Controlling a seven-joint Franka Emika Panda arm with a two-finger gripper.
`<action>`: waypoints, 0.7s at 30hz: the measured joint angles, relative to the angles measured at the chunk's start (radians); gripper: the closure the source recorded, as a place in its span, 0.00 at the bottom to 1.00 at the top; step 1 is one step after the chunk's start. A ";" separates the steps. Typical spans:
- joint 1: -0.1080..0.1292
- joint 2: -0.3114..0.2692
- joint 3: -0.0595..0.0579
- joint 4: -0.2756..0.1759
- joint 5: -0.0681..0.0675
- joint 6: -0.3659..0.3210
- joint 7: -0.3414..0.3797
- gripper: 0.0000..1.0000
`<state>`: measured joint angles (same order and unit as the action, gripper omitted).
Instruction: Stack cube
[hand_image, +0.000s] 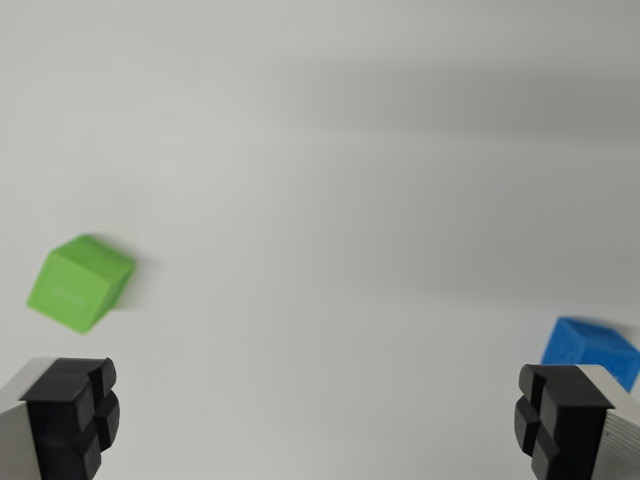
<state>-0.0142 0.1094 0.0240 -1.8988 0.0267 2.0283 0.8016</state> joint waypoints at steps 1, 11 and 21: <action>0.000 0.000 0.000 0.000 0.000 0.000 0.000 0.00; 0.000 0.000 0.000 0.000 0.000 0.000 0.000 0.00; 0.002 0.000 0.001 -0.008 0.000 0.005 0.008 0.00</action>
<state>-0.0122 0.1093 0.0248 -1.9064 0.0267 2.0330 0.8101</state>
